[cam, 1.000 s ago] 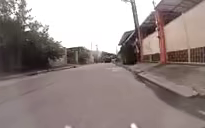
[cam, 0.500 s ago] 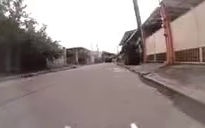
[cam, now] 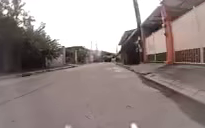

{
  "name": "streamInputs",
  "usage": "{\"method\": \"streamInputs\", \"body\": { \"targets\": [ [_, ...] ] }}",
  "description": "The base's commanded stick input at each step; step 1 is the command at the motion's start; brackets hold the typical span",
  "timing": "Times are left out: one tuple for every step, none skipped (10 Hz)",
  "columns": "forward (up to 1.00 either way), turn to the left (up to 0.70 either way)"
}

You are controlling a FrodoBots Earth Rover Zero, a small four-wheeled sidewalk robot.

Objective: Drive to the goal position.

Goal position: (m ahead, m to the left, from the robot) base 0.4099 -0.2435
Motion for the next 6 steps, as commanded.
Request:
{"method": "streamInputs", "body": {
  "targets": [
    [1.0,0.0],
    [1.0,0.0],
    [1.0,0.0],
    [1.0,0.0],
    [1.0,0.0],
    [1.0,0.0]
  ]
}}
